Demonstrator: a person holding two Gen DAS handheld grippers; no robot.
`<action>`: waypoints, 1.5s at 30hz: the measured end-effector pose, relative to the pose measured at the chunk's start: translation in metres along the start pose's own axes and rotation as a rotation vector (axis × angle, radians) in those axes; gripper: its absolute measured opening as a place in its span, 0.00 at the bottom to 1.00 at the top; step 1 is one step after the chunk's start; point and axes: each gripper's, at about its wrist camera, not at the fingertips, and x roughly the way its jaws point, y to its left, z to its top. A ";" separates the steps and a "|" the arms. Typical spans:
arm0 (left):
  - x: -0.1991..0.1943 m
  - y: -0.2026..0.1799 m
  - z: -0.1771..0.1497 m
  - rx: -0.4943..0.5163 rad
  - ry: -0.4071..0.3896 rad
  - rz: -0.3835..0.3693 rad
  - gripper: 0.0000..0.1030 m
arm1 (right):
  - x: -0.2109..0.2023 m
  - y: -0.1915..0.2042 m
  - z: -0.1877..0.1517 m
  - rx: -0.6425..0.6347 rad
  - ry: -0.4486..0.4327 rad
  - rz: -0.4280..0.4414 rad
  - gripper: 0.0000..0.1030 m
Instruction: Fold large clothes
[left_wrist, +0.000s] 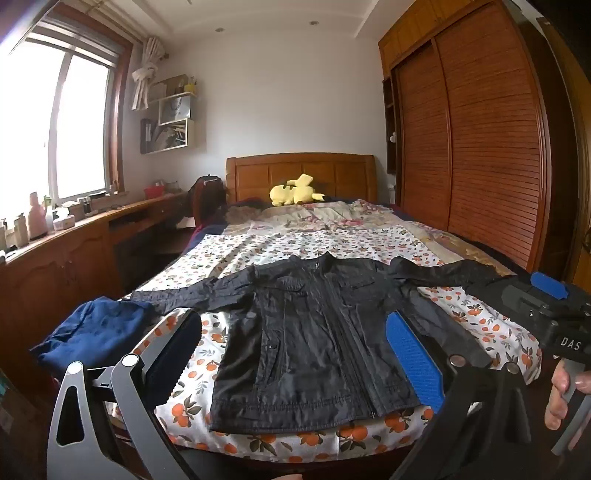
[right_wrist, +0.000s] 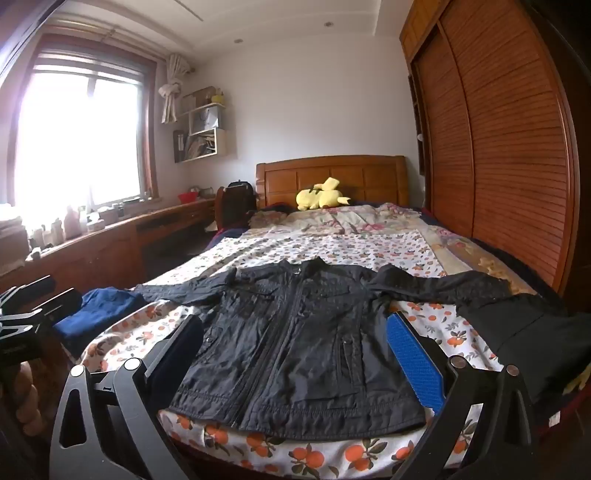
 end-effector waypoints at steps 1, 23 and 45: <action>0.000 0.000 0.000 -0.002 0.001 -0.001 0.98 | 0.000 0.000 0.000 -0.002 -0.001 0.000 0.93; -0.001 0.000 0.000 0.006 -0.012 0.004 0.98 | -0.002 0.000 0.000 0.000 -0.012 0.000 0.93; -0.002 -0.004 0.004 0.012 -0.015 -0.004 0.98 | -0.003 -0.002 0.000 -0.002 -0.012 -0.004 0.93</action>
